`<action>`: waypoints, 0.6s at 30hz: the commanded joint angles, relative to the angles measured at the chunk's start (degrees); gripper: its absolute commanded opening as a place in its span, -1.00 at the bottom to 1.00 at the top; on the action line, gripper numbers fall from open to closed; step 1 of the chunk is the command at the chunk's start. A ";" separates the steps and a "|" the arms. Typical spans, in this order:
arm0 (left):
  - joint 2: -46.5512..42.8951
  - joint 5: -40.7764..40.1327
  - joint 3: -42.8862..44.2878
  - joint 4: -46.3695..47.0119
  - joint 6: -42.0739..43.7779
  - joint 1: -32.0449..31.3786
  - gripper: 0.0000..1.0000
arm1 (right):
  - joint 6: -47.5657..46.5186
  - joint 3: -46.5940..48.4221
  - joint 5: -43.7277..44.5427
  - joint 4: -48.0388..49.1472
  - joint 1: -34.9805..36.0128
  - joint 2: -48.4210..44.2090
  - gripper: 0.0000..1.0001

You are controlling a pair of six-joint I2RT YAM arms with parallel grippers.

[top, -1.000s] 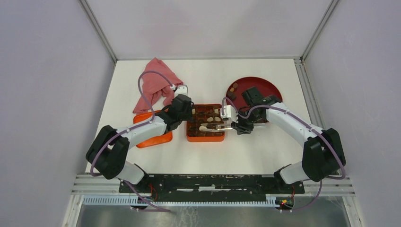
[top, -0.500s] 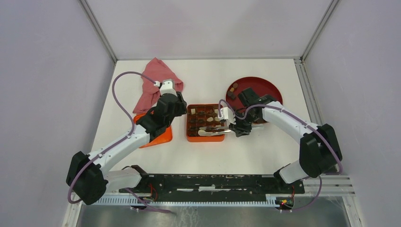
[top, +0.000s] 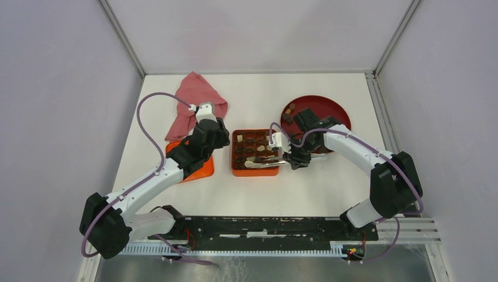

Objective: Pack the chocolate
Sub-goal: Place the fake chocolate in the packing box.

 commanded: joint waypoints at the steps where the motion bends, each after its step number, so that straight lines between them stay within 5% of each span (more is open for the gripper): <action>1: -1.86 -1.62 0.17 0.13 -2.90 -0.21 0.01 | 0.88 3.09 -0.88 0.38 0.27 -0.06 -0.39; 18: -5.70 -0.21 -0.41 -0.59 -4.87 -0.21 0.01 | 1.40 2.66 -1.19 0.60 0.32 0.06 -0.29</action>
